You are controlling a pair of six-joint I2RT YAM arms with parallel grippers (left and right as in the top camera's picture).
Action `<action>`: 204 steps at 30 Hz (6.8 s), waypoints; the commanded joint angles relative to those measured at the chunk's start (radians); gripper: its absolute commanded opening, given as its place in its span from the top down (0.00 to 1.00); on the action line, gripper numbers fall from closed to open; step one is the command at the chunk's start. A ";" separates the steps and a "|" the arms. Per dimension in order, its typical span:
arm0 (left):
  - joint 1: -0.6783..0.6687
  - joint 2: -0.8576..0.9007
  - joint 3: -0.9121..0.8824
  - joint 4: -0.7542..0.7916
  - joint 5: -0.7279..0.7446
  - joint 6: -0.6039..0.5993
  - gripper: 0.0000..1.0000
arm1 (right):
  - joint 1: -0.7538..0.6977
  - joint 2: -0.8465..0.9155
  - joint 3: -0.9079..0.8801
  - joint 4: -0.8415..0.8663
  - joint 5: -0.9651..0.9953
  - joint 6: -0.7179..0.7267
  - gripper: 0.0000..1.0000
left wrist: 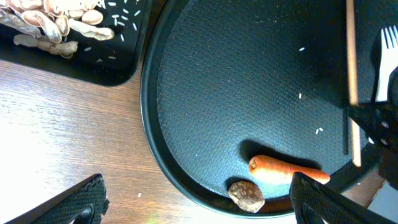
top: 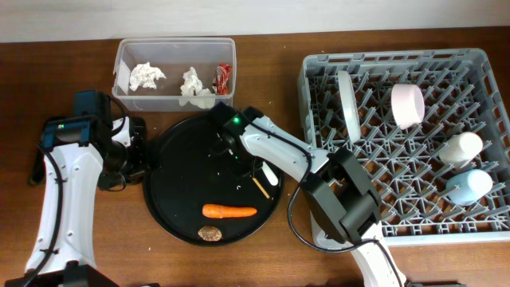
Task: Sort waste into correct bins and load items into the dishwasher rack
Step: 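Grasp the wooden chopstick with the right gripper and place it in the rack, then grasp the white fork with the right gripper and lift it, then place the white fork in the rack's left edge with the right gripper, then grasp the carrot with the left gripper and drop it on the black tray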
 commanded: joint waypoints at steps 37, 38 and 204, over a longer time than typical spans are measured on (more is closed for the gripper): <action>0.002 -0.010 -0.008 0.000 0.010 0.003 0.06 | -0.302 -0.775 -0.703 0.103 0.100 0.248 0.53; 0.002 -0.010 -0.008 0.000 0.010 0.003 0.06 | -0.302 -0.776 -0.663 0.082 0.100 0.247 0.53; -0.577 -0.010 -0.589 0.505 0.056 -0.993 0.01 | -0.610 -0.977 -0.417 -0.298 -0.022 -0.018 0.02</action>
